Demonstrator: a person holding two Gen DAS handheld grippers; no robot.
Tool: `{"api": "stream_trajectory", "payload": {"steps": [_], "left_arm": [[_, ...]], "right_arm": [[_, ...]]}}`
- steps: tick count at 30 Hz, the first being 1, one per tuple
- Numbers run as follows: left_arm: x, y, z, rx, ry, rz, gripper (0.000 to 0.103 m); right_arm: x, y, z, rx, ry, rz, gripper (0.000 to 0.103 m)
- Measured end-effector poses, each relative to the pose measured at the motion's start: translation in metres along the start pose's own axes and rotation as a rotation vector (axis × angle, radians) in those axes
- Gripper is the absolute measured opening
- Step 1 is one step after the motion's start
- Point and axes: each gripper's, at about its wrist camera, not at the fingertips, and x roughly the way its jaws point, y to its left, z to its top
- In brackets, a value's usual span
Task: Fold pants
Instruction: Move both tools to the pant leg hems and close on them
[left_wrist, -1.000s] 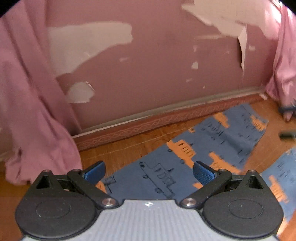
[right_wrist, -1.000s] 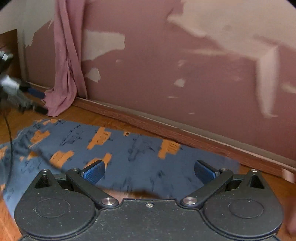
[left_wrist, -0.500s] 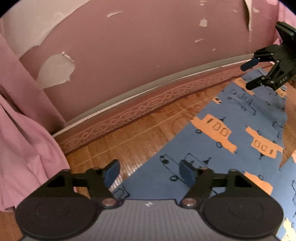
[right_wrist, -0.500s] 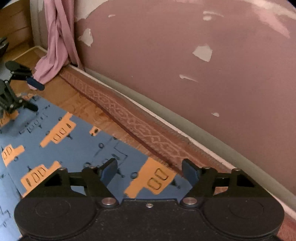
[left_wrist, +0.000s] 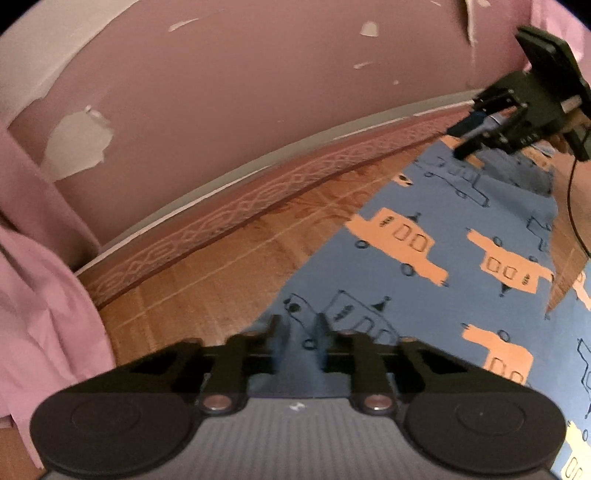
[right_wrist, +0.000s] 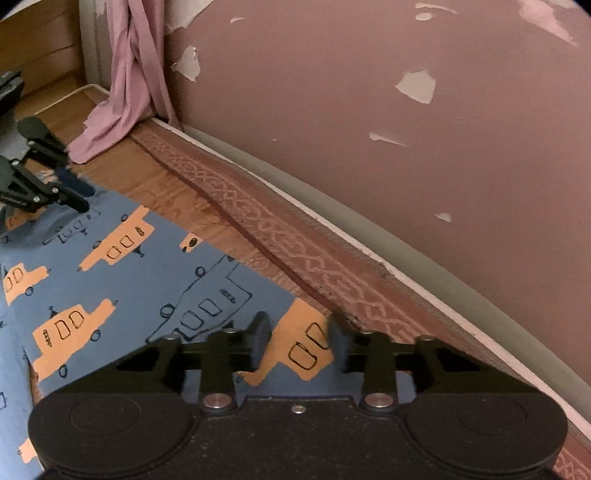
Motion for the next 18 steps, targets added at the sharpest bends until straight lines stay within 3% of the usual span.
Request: {"api": "stream_trajectory", "payload": {"steps": [5, 9, 14, 18], "left_arm": [[-0.002, -0.015, -0.001, -0.030, -0.019, 0.057, 0.001], [-0.010, -0.018, -0.002, -0.087, -0.068, 0.122, 0.002], [-0.023, -0.025, 0.008, -0.099, -0.171, 0.285, 0.002], [-0.012, -0.016, 0.018, -0.148, -0.161, 0.365, 0.002]], "right_arm": [[-0.008, 0.017, -0.012, -0.034, -0.034, -0.076, 0.002], [-0.013, 0.037, -0.015, -0.076, -0.068, -0.172, 0.001], [-0.018, 0.047, 0.005, -0.119, -0.155, -0.303, 0.001], [0.002, 0.049, 0.033, -0.156, -0.164, -0.363, 0.001]]}}
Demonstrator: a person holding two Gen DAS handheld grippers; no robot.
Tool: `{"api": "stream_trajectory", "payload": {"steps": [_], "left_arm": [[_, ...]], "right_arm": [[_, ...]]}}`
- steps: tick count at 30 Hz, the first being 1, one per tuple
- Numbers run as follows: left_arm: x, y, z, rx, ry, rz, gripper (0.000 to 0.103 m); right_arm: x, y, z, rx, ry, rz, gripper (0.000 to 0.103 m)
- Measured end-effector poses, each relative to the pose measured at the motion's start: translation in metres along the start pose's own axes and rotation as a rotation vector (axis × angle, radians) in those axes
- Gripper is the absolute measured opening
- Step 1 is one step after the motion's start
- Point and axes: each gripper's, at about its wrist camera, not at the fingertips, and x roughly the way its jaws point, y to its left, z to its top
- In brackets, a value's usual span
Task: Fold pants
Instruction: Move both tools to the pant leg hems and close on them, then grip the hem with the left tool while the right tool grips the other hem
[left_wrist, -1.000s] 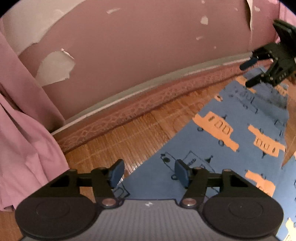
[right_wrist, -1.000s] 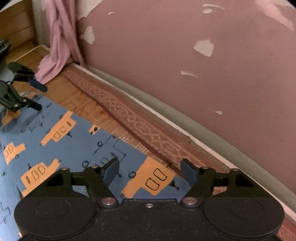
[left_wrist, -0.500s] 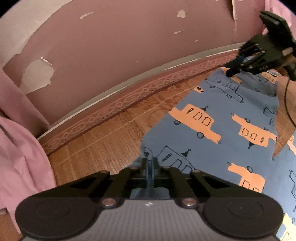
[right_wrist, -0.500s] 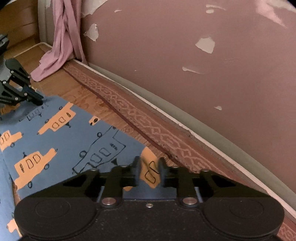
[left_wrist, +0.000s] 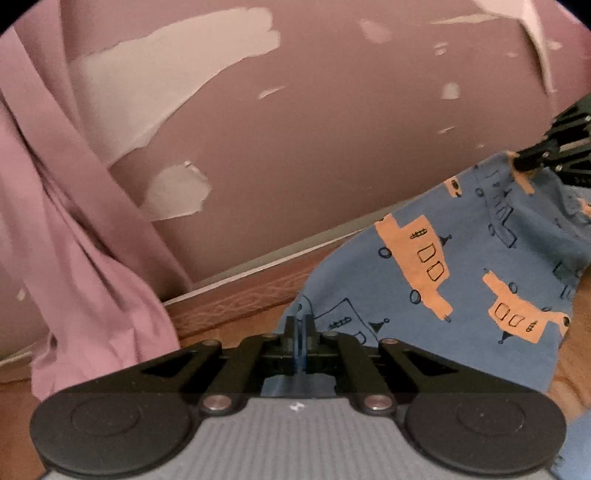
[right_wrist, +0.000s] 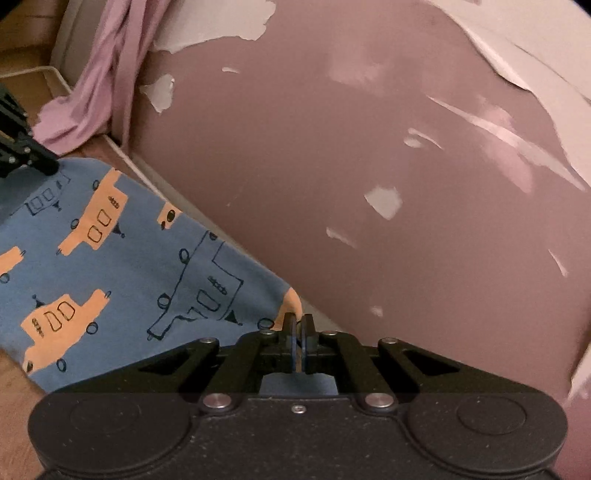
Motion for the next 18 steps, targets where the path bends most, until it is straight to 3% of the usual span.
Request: {"api": "stream_trajectory", "payload": {"steps": [5, 8, 10, 12, 13, 15, 18], "left_arm": [[0.024, 0.009, -0.005, -0.045, 0.025, -0.005, 0.005], [0.028, 0.017, -0.012, -0.027, -0.003, 0.028, 0.016], [0.026, 0.025, -0.015, -0.020, -0.013, 0.042, 0.035], [0.016, 0.042, -0.020, -0.055, -0.054, -0.005, 0.066], [0.009, 0.051, -0.025, -0.080, -0.082, -0.031, 0.071], [-0.006, 0.073, -0.035, -0.120, -0.124, -0.098, 0.085], [-0.017, 0.105, -0.049, -0.154, -0.123, -0.209, 0.089]], "right_arm": [[0.042, 0.014, 0.012, -0.042, 0.063, -0.037, 0.001], [0.056, 0.020, 0.011, -0.083, 0.101, -0.067, 0.001], [0.063, 0.021, 0.013, -0.087, 0.123, -0.085, 0.004], [0.065, 0.021, 0.015, -0.085, 0.131, -0.081, 0.022], [0.062, 0.022, 0.016, -0.092, 0.121, -0.073, 0.028], [0.050, 0.024, 0.021, -0.107, 0.082, -0.034, 0.053], [0.034, 0.027, 0.035, -0.093, -0.002, 0.110, 0.080]]}}
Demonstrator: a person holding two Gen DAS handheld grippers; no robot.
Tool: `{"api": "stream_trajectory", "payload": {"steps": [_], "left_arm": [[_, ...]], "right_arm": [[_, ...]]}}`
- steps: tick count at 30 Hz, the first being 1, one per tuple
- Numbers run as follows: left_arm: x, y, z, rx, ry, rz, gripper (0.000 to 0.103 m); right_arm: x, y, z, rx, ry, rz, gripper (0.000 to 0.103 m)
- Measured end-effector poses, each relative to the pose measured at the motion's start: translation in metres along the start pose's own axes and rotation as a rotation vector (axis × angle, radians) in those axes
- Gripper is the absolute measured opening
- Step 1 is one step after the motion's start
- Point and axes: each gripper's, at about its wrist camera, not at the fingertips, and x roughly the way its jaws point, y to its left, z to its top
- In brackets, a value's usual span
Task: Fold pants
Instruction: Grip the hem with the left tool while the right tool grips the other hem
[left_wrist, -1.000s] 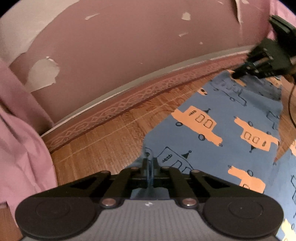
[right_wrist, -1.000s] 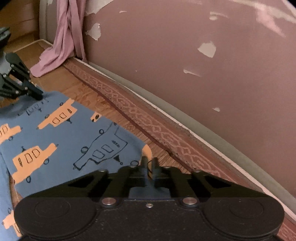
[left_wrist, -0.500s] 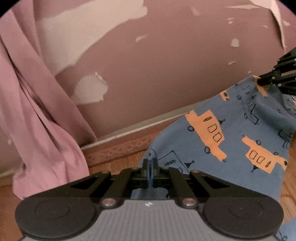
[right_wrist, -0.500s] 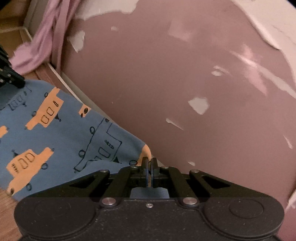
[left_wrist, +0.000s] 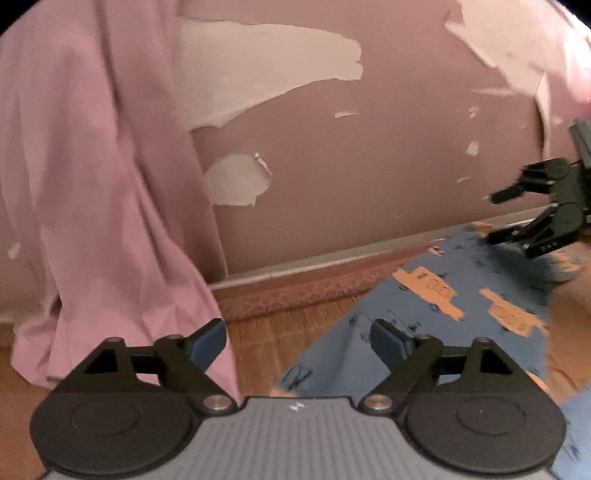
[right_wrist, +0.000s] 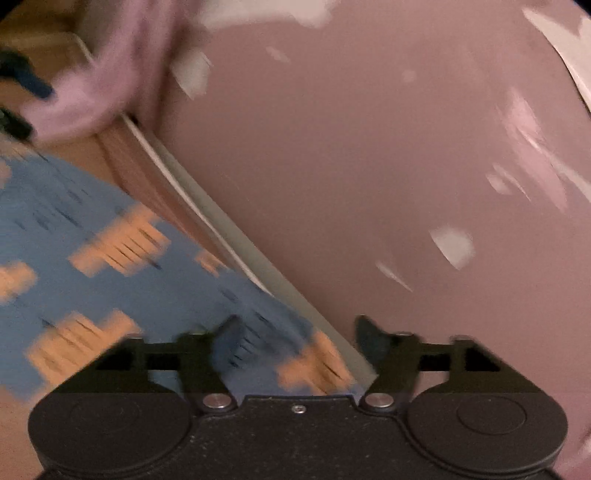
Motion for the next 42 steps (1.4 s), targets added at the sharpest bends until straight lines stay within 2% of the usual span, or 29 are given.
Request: {"api": "stream_trajectory", "payload": {"steps": [3, 5, 7, 9, 11, 16, 18, 20, 22, 23, 24, 26, 29, 31, 33, 37, 39, 42], "left_arm": [[-0.004, 0.021, -0.004, -0.016, 0.057, -0.049, 0.089], [0.001, 0.030, -0.005, -0.034, 0.106, -0.066, 0.088], [0.008, 0.036, -0.006, -0.067, 0.147, -0.058, 0.081], [0.014, 0.039, -0.005, -0.080, 0.178, -0.060, 0.062], [0.019, 0.040, -0.005, -0.072, 0.198, -0.070, 0.055], [0.031, 0.028, -0.004, 0.026, 0.273, -0.096, 0.054], [0.032, 0.022, -0.006, 0.059, 0.292, -0.079, 0.054], [0.030, 0.018, -0.007, 0.080, 0.294, -0.066, 0.052], [0.029, 0.018, -0.007, 0.081, 0.301, -0.064, 0.044], [0.029, 0.018, -0.007, 0.081, 0.304, -0.071, 0.025], [0.029, 0.018, -0.005, 0.077, 0.310, -0.087, 0.013], [0.029, 0.014, -0.004, 0.094, 0.321, -0.082, 0.006], [0.032, 0.011, -0.002, 0.086, 0.328, -0.055, 0.003], [0.032, 0.010, -0.001, 0.074, 0.321, -0.024, 0.002], [0.032, 0.009, -0.001, 0.078, 0.310, 0.006, 0.002], [0.026, 0.006, -0.002, 0.084, 0.279, 0.049, 0.002], [0.023, 0.003, -0.002, 0.098, 0.255, 0.075, 0.002], [0.014, -0.003, 0.000, 0.114, 0.213, 0.118, 0.002]], "right_arm": [[0.002, 0.010, 0.019, -0.047, -0.047, 0.147, 0.089], [0.010, 0.023, 0.032, -0.070, -0.048, 0.204, 0.092], [0.022, 0.028, 0.040, -0.067, -0.028, 0.224, 0.092], [0.035, 0.030, 0.047, -0.060, -0.004, 0.227, 0.092], [0.037, 0.029, 0.047, -0.044, 0.005, 0.231, 0.090], [0.048, 0.020, 0.049, 0.010, 0.054, 0.259, 0.083], [0.052, 0.021, 0.048, -0.003, 0.072, 0.266, 0.077], [0.058, 0.023, 0.047, -0.013, 0.092, 0.274, 0.075], [0.062, 0.021, 0.047, 0.004, 0.101, 0.292, 0.075], [0.064, 0.018, 0.048, 0.019, 0.105, 0.302, 0.075], [0.066, 0.016, 0.047, 0.035, 0.113, 0.316, 0.074], [0.071, 0.009, 0.047, 0.083, 0.136, 0.360, 0.071], [0.073, 0.002, 0.046, 0.118, 0.153, 0.386, 0.068], [0.072, 0.002, 0.046, 0.115, 0.158, 0.381, 0.062], [0.070, 0.001, 0.048, 0.118, 0.161, 0.361, 0.046], [0.062, 0.009, 0.045, 0.070, 0.147, 0.354, 0.030], [0.059, 0.014, 0.044, 0.054, 0.137, 0.354, 0.015], [0.054, 0.022, 0.043, 0.028, 0.124, 0.335, 0.001]]}}
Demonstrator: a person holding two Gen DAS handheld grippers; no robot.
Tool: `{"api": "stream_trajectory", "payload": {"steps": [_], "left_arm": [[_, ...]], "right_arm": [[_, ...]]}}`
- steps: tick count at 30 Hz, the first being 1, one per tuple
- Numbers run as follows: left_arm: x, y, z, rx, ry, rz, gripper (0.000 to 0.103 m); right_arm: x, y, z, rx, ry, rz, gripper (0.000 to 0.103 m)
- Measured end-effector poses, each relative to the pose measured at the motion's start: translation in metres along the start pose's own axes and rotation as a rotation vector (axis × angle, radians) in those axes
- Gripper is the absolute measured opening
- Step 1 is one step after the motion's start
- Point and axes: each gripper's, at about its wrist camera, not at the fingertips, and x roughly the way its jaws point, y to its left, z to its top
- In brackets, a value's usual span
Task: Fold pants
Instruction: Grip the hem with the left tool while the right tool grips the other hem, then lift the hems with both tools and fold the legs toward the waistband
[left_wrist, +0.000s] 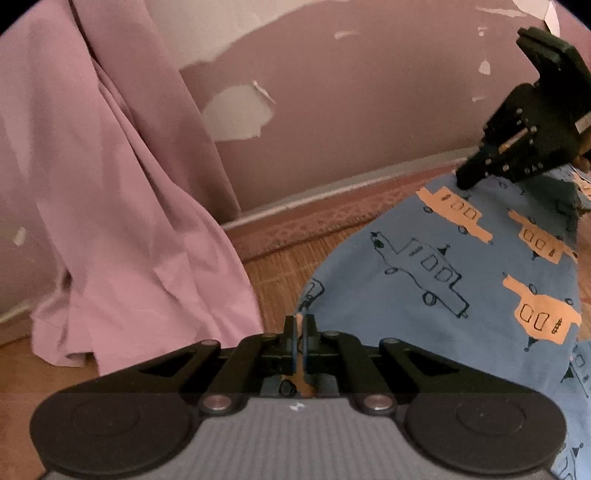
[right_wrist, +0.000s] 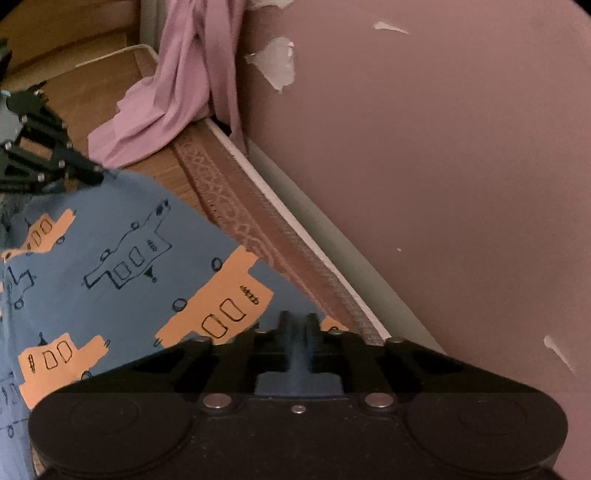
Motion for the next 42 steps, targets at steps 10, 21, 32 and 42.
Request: {"api": "stream_trajectory", "payload": {"steps": [10, 21, 32, 42], "left_arm": [[-0.038, -0.029, -0.006, 0.106, -0.166, 0.132, 0.002], [-0.105, -0.058, -0.021, 0.205, -0.350, 0.175, 0.003], [-0.187, -0.098, -0.077, 0.352, -0.422, 0.113, 0.003], [-0.195, -0.151, -0.150, 0.494, -0.242, -0.021, 0.004]], "right_arm": [[-0.034, 0.026, -0.013, -0.010, -0.132, -0.160, 0.000], [-0.119, 0.084, -0.048, -0.046, -0.304, -0.354, 0.000], [-0.221, 0.190, -0.119, -0.062, -0.382, -0.394, 0.000], [-0.222, 0.287, -0.186, -0.105, -0.231, -0.319, 0.000]]}}
